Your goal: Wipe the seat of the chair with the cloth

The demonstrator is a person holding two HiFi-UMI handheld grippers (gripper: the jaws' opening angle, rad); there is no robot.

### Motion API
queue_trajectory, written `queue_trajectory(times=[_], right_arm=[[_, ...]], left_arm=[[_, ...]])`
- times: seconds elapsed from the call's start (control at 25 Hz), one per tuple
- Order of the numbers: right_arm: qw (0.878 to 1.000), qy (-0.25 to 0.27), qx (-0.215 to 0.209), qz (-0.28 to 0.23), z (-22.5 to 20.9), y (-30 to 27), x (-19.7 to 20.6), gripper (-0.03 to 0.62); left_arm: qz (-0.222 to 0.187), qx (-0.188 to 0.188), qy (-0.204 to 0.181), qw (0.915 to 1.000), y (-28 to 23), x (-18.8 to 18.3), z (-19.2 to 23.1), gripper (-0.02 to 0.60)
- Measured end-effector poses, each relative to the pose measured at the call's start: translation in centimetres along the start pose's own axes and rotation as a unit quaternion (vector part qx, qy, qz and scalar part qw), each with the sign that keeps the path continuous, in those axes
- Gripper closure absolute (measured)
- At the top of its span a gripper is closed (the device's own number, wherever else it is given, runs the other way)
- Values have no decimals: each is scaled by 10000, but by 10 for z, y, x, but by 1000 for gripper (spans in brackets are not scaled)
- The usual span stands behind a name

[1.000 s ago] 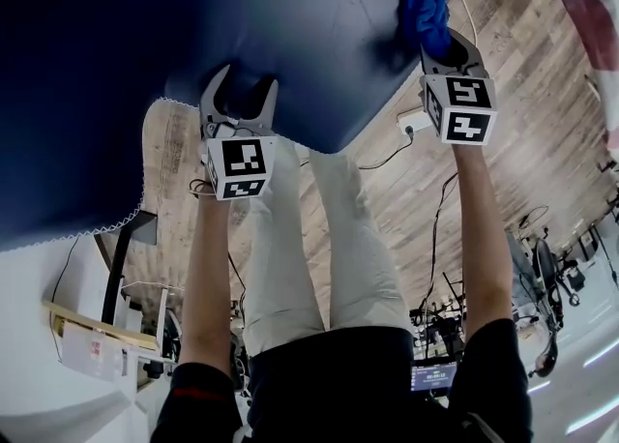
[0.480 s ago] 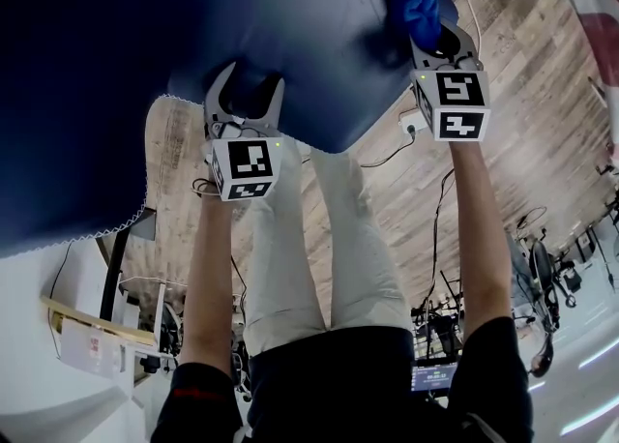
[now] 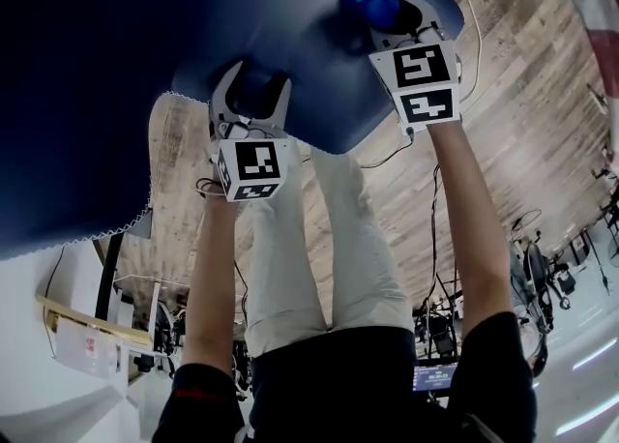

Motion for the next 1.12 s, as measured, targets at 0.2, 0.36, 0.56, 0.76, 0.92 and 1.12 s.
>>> queue_trajectory(times=[0.2,0.36,0.56,0.76,0.92,1.12], right_arm=[[9997,115,-196,-98,16,-22,-25,528],[9994,102,-283,-159,27,-34,-41,528],[9990,54,-363,-250,37,-44,-54,528],[9988,67,-403,-271,44,-50,-67,528],[9984,30,-483,-281,50,-56,-75,528],[9981,62,-561,-267,51,-60,-79,528]], left_arm=[[-29,-25,-14,10000,-2,-1,0,302],[-45,-29,-10,10000,-3,-2,-1,302],[-70,-47,-12,10000,-3,-1,-2,301],[-124,-19,-20,9999,0,-2,-1,301],[-119,-32,-7,9999,1,0,0,302],[-121,-26,-2,9999,0,-1,0,301]])
Point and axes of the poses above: the fingertips, and each gripper's own axes: y backward along the fingers, z to its left, x out of its underside, the point moved 3 cm from there along y, backward along the fingers, and after that the axes turned 6 degrees about -x, right-handed, at the moved point
